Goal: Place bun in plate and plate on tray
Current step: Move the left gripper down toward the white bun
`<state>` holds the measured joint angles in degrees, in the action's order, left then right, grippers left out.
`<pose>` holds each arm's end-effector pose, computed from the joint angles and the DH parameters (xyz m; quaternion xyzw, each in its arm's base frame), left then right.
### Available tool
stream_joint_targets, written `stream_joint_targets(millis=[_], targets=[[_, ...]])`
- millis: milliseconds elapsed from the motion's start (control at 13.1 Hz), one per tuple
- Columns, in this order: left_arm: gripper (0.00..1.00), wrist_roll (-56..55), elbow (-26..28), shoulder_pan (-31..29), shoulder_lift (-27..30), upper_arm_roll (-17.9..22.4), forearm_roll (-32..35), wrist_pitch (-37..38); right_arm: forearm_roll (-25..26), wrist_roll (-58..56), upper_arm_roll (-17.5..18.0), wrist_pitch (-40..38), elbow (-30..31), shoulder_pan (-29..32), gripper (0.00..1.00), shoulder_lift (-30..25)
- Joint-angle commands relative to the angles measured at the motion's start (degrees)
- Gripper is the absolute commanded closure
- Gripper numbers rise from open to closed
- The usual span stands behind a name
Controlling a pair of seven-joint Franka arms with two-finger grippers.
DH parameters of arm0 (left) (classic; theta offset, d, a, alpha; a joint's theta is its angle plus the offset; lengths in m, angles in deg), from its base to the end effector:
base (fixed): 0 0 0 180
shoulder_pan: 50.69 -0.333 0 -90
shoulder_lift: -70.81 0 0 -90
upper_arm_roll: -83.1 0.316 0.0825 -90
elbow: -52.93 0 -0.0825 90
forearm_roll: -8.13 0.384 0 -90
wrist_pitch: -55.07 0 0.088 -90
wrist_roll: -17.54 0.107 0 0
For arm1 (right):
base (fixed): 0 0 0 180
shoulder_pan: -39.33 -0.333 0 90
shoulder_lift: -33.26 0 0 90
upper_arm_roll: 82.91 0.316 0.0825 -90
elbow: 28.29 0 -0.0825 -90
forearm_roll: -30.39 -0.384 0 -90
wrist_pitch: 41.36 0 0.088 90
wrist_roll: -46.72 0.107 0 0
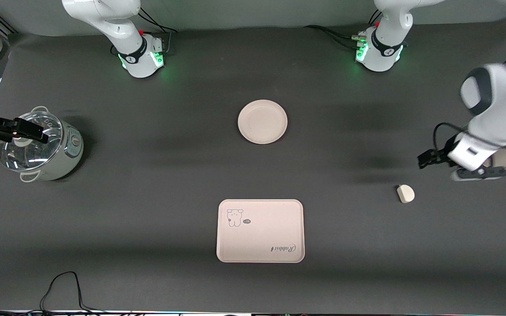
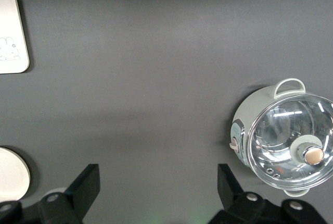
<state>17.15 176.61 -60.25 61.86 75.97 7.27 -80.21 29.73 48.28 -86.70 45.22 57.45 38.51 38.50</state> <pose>0.5614 0.0244 0.3308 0.9991 0.0308 0.0239 0.0146 0.5752 -0.0268 0.6027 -0.9985 0.0393 0.0383 0.0032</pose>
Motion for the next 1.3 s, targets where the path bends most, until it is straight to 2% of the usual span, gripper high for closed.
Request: stream_joint_targets(millis=[0, 306, 383, 459, 536, 613, 689, 995, 1225], targets=[[0.00, 0.92, -0.28, 0.42, -10.09, 0.18, 0.15, -10.57, 1.28, -1.12, -0.52, 0.34, 0.66, -0.68, 0.00, -0.50], [0.00, 0.83, 1.30, 0.60, -16.70, 0.18, 0.24, -20.44, 1.28, -1.03, -0.52, 0.34, 0.75, -0.68, 0.00, -0.50], [0.07, 0.83, 1.30, 0.51, -17.41, 0.18, 0.24, -21.41, 1.28, -1.03, -0.52, 0.34, 0.75, -0.68, 0.00, -0.50], [0.24, 0.83, 1.30, 0.42, -17.33, 0.18, 0.24, -21.34, 1.28, -1.03, -0.52, 0.34, 0.75, -0.68, 0.00, -0.50], [0.48, 0.92, 1.30, 0.51, -17.24, 0.18, 0.24, -21.25, 1.28, -1.03, -0.52, 0.34, 0.75, -0.68, 0.00, -0.50], [0.66, 0.92, 1.21, 0.77, -17.33, 0.18, 0.24, -21.25, 1.28, -1.03, -0.52, 0.34, 0.75, -0.68, 0.00, -0.50], [0.76, 0.92, 1.12, 0.78, -17.42, 0.18, 0.24, -21.33, 1.28, -1.03, -0.52, 0.34, 0.75, -0.68, 0.00, -0.50], [0.88, 1.10, 0.77, 0.86, -16.98, 0.18, 0.24, -21.33, 1.28, -1.03, -0.60, 0.34, 0.84, -0.68, 0.00, -0.50], [0.89, 0.31, 0.68, 0.78, -15.23, 0.01, 0.24, -20.63, 1.28, -1.03, -0.60, 0.34, 0.92, -0.68, 0.00, -0.50]])
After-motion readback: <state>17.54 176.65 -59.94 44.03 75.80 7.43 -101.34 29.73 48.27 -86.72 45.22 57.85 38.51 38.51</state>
